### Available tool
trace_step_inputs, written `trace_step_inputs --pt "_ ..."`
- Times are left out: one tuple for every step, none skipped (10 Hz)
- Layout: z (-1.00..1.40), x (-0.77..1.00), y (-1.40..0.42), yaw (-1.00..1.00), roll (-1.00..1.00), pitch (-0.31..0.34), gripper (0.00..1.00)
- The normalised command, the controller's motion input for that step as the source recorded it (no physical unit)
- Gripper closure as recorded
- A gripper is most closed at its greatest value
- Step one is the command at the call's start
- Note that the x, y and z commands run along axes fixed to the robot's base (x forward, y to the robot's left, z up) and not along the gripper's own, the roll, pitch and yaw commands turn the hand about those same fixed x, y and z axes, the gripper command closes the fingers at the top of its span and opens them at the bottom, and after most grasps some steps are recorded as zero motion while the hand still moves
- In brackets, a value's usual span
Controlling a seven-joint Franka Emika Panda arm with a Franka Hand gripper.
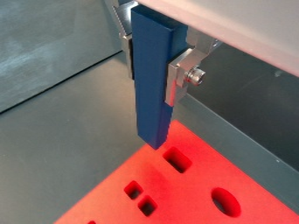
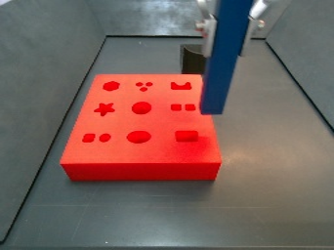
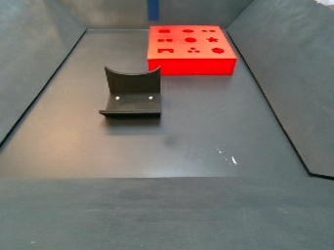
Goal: Insert the rectangle object.
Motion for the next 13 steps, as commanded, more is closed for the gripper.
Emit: trace_step_inputs --pt "-0.11 0.20 -0.04 0.00 0.01 0.000 1.00" --pt "-0.15 0.09 -0.07 0.00 0.00 0.000 1.00" --pt "-0.32 -0.02 -0.20 0.22 0.10 0.000 1.00" --pt "-0.25 -0.21 -0.25 0.33 0.15 0.000 1.00" --pt "-0.17 -0.35 -0.26 0.34 0.20 -0.024 1.00" --pt "-0.13 -0.23 -0.22 0.21 0.10 -0.019 1.00" --pt "0.00 0.00 -0.04 0.01 0.00 -0.006 1.00" --pt "0.00 0.00 0.00 -0.01 0.00 0.000 1.00" --pt "-0.02 -0.11 0.00 -0.24 0.00 0.000 1.00" --pt "-0.01 -0.14 0.00 -0.26 0.00 0.000 1.00" --pt "0.00 0.00 0.00 0.00 0.00 -0.013 1.00" --pt "-0.03 0.00 0.00 0.00 0.00 0.000 1.00" --pt "-0.30 -0.02 0.00 0.00 0.00 -0.019 1.00"
